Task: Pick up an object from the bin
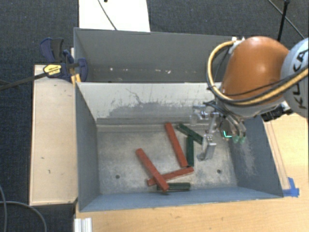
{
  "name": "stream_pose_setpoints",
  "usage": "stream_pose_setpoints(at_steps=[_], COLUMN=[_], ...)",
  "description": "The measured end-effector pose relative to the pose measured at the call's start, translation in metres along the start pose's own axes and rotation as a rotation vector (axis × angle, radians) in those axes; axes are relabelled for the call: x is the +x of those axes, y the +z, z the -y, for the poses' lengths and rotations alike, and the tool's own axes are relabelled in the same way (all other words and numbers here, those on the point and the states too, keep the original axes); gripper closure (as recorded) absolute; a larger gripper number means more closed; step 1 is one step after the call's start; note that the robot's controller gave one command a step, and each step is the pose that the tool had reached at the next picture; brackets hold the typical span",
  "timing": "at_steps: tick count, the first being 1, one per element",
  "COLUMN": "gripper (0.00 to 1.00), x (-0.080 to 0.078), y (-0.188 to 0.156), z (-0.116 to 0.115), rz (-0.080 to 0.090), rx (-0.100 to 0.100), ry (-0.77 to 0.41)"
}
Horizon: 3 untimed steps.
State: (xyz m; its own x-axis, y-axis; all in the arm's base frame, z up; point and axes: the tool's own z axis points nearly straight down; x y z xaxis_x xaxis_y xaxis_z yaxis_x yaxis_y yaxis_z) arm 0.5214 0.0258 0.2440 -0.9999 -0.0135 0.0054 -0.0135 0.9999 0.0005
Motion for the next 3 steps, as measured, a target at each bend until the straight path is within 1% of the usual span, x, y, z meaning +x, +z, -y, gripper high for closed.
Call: stream_pose_setpoints(at_steps=[1, 2, 3], gripper=[0.0, 0.0, 0.0], x=[0.01, -0.018, -0.058], y=[0.176, 0.142, 0.143], z=[-0.024, -0.008, 0.005], rz=[0.003, 0.012, 0.01], rx=[0.001, 0.004, 0.004], ry=[-0.529, -0.735, -0.937])
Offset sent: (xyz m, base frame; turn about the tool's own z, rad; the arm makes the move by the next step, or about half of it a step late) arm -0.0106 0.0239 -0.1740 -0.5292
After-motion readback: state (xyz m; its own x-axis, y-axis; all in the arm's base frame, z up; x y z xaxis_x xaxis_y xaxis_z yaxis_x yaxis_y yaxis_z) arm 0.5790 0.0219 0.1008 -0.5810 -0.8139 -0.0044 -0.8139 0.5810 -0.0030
